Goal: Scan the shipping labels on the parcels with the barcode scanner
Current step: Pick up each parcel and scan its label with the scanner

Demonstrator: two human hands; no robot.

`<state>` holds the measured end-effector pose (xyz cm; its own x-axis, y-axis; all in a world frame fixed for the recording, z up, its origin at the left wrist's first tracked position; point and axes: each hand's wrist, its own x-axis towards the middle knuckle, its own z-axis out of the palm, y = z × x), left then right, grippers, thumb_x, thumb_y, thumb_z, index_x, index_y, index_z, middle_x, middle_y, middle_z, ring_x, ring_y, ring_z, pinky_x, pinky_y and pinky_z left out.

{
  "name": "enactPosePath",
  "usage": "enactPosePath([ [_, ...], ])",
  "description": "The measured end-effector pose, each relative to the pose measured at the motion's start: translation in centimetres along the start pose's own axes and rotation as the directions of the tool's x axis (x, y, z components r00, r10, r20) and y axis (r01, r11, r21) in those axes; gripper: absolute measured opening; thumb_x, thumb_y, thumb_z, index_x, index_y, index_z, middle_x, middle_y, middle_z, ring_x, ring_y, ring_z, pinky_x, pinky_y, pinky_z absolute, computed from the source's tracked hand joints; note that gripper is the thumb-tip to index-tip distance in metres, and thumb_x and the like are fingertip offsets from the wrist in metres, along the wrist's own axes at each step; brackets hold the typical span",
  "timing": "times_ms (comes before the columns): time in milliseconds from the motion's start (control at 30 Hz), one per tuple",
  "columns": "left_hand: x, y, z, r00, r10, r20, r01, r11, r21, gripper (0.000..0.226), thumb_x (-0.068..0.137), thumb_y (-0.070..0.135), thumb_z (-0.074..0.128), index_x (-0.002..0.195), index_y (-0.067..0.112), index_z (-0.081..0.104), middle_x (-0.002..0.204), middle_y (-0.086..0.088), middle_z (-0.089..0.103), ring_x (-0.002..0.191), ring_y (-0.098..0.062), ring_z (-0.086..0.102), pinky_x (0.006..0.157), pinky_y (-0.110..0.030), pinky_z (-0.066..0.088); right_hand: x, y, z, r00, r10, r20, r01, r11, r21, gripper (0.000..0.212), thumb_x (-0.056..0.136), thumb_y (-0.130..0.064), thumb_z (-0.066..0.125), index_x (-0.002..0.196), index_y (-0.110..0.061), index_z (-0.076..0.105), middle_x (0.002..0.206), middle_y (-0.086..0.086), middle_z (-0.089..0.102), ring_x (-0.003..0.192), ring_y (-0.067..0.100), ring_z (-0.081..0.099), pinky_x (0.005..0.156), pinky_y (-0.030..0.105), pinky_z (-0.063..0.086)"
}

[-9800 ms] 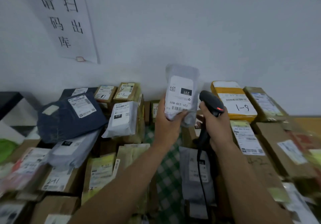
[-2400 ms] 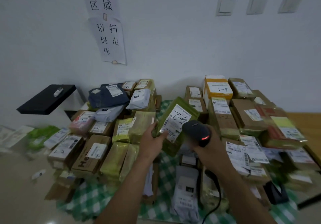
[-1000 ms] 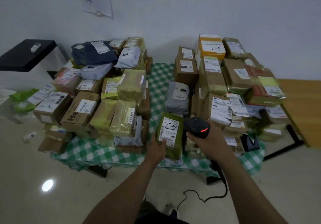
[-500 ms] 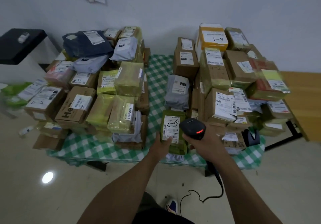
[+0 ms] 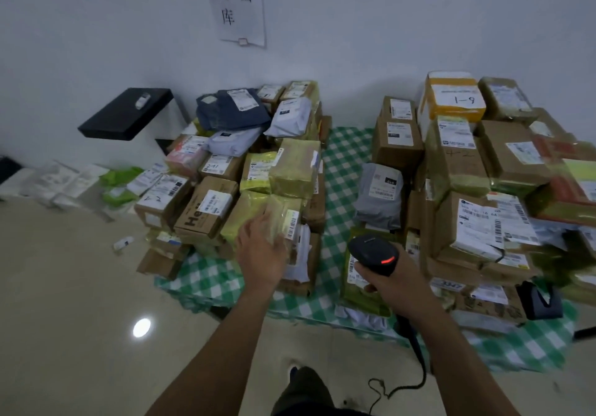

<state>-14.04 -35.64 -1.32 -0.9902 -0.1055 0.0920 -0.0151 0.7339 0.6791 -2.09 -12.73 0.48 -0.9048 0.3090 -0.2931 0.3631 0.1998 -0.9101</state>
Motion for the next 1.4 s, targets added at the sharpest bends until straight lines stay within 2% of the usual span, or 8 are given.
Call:
enactPosePath([
  [233, 1.1, -3.3, 2.9, 0.956, -0.184, 0.231, 0.258, 0.898, -0.355, 0.098, 0.063, 0.051, 0.091, 0.147, 0.034, 0.045, 0.136, 0.007, 0.063, 0.123, -0.015, 0.062, 0.099, -0.036, 0.054, 1.4, -0.3, 1.6, 0.996, -0.011, 0.088, 0.014, 0.999, -0.030, 0.062, 0.090, -0.035, 0.080, 0.144, -0.032, 0.050, 0.112, -0.010, 0.068, 0.084, 0.018, 0.072, 0.081, 0.047, 0.062],
  [400, 0.1, -2.7, 3.1, 0.930, -0.245, 0.274, 0.350, 0.819, -0.455, 0.067, 0.072, 0.037, 0.093, 0.130, 0.022, 0.063, 0.118, 0.005, 0.072, 0.107, -0.014, 0.068, 0.078, -0.022, 0.053, 1.1, -0.2, 1.8, 0.997, 0.019, 0.070, -0.018, 1.000, -0.015, 0.062, 0.091, -0.031, 0.081, 0.143, -0.031, 0.047, 0.112, -0.014, 0.066, 0.078, 0.015, 0.074, 0.075, 0.038, 0.060],
  [633, -5.3, 0.8, 0.2, 0.878, -0.183, 0.442, 0.461, 0.576, -0.675, 0.063, 0.088, 0.025, 0.082, 0.143, 0.031, 0.052, 0.131, 0.005, 0.067, 0.117, -0.019, 0.068, 0.102, -0.043, 0.055, 0.4, -0.2, 1.4, 0.997, -0.009, -0.072, 0.016, 0.995, 0.102, 0.064, 0.087, -0.035, 0.083, 0.141, -0.030, 0.051, 0.118, -0.006, 0.070, 0.097, 0.018, 0.074, 0.088, 0.048, 0.060],
  [767, -7.9, 1.9, -0.3, 0.832, -0.142, 0.537, 0.541, 0.425, -0.726, 0.049, 0.087, 0.010, 0.079, 0.131, 0.020, 0.061, 0.122, -0.009, 0.074, 0.108, -0.028, 0.073, 0.086, -0.037, 0.061, -0.6, -0.9, 0.6, 0.977, -0.063, -0.205, 0.104, 0.975, 0.196, 0.063, 0.087, -0.034, 0.083, 0.140, -0.036, 0.051, 0.123, -0.017, 0.066, 0.112, 0.012, 0.067, 0.097, 0.048, 0.058],
  [900, -8.3, 2.1, -0.7, 0.817, -0.027, 0.577, 0.499, 0.536, -0.681, 0.055, 0.082, -0.002, 0.080, 0.131, 0.019, 0.064, 0.122, -0.007, 0.074, 0.113, -0.026, 0.071, 0.093, -0.043, 0.059, -1.8, -1.1, -0.4, 0.965, -0.108, -0.241, 0.164, 0.960, 0.226, 0.054, 0.091, -0.024, 0.080, 0.127, -0.047, 0.047, 0.121, -0.015, 0.064, 0.110, 0.012, 0.066, 0.089, 0.031, 0.056],
  [1000, -7.8, 2.5, -1.1, 0.821, 0.041, 0.570, 0.430, 0.612, -0.663, 0.068, 0.080, -0.004, 0.082, 0.136, 0.027, 0.061, 0.122, 0.006, 0.075, 0.113, -0.015, 0.070, 0.088, -0.032, 0.059, -2.5, -0.6, -0.7, 0.968, -0.095, -0.233, 0.155, 0.955, 0.253, 0.063, 0.089, -0.023, 0.081, 0.141, -0.036, 0.048, 0.126, -0.012, 0.066, 0.111, 0.007, 0.066, 0.096, 0.036, 0.056],
  [1167, -7.2, 3.0, -1.8, 0.823, 0.093, 0.561, 0.350, 0.695, -0.629, 0.063, 0.086, 0.013, 0.083, 0.135, 0.043, 0.059, 0.124, 0.025, 0.068, 0.121, -0.005, 0.064, 0.095, -0.036, 0.059, -3.5, -0.5, -1.4, 0.967, -0.095, -0.236, 0.157, 0.953, 0.258, 0.058, 0.087, -0.022, 0.083, 0.130, -0.044, 0.050, 0.120, -0.019, 0.066, 0.101, -0.012, 0.065, 0.088, 0.021, 0.050],
  [1400, -4.3, 3.8, -1.3, 0.894, 0.076, 0.441, 0.206, 0.806, -0.555, 0.069, 0.079, 0.019, 0.089, 0.134, 0.045, 0.056, 0.137, 0.008, 0.062, 0.118, -0.008, 0.064, 0.098, -0.039, 0.058, -4.7, -1.0, -2.2, 0.977, -0.120, -0.177, 0.144, 0.981, 0.129, 0.060, 0.082, -0.030, 0.087, 0.132, -0.038, 0.054, 0.120, -0.019, 0.065, 0.100, -0.009, 0.064, 0.081, 0.017, 0.051],
])
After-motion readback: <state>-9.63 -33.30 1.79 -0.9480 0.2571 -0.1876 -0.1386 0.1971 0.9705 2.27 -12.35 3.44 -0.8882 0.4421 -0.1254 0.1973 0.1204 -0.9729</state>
